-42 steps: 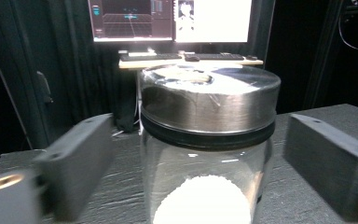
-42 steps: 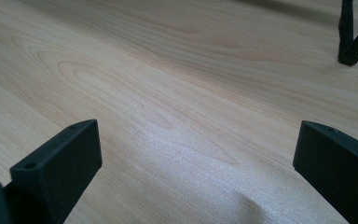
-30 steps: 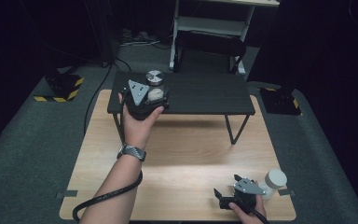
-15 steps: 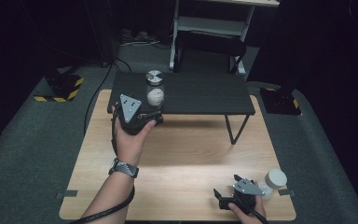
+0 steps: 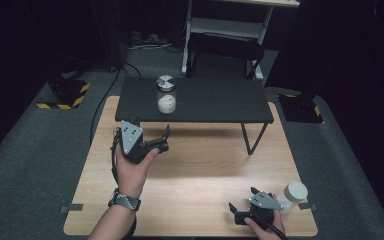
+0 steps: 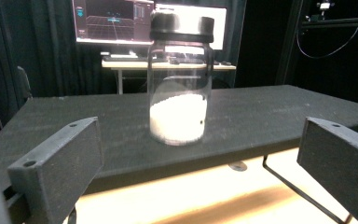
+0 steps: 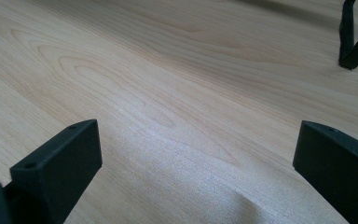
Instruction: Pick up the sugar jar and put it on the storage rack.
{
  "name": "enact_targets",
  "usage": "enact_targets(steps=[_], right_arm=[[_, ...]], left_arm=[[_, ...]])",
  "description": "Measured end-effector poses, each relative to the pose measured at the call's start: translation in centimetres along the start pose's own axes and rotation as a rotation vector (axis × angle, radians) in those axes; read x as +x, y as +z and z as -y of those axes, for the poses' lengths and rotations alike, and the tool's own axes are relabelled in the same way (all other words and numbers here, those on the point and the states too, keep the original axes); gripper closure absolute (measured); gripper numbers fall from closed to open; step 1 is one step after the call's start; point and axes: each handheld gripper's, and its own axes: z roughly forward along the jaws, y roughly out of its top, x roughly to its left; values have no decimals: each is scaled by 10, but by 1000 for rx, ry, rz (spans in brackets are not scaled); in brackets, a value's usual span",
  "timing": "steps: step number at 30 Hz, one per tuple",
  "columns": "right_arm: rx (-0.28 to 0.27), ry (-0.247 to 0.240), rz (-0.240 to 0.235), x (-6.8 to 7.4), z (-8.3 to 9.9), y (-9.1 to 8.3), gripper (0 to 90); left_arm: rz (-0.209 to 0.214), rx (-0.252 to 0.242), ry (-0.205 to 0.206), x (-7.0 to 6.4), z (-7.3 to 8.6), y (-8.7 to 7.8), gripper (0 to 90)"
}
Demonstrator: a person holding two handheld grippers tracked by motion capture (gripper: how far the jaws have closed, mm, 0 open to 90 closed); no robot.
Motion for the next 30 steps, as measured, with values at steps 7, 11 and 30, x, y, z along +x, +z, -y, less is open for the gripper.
enact_targets(steps=[7,11,30], right_arm=[[3,-6,1,1,-1,0,6],[3,-4,2,1,-1,0,6],[5,-14,5,3,-1,0,6]], left_arm=[[28,14,0,1,21,-20,6],[46,28,-11,0,33,-30,6],[96,155,-2,5,91,-69,6]])
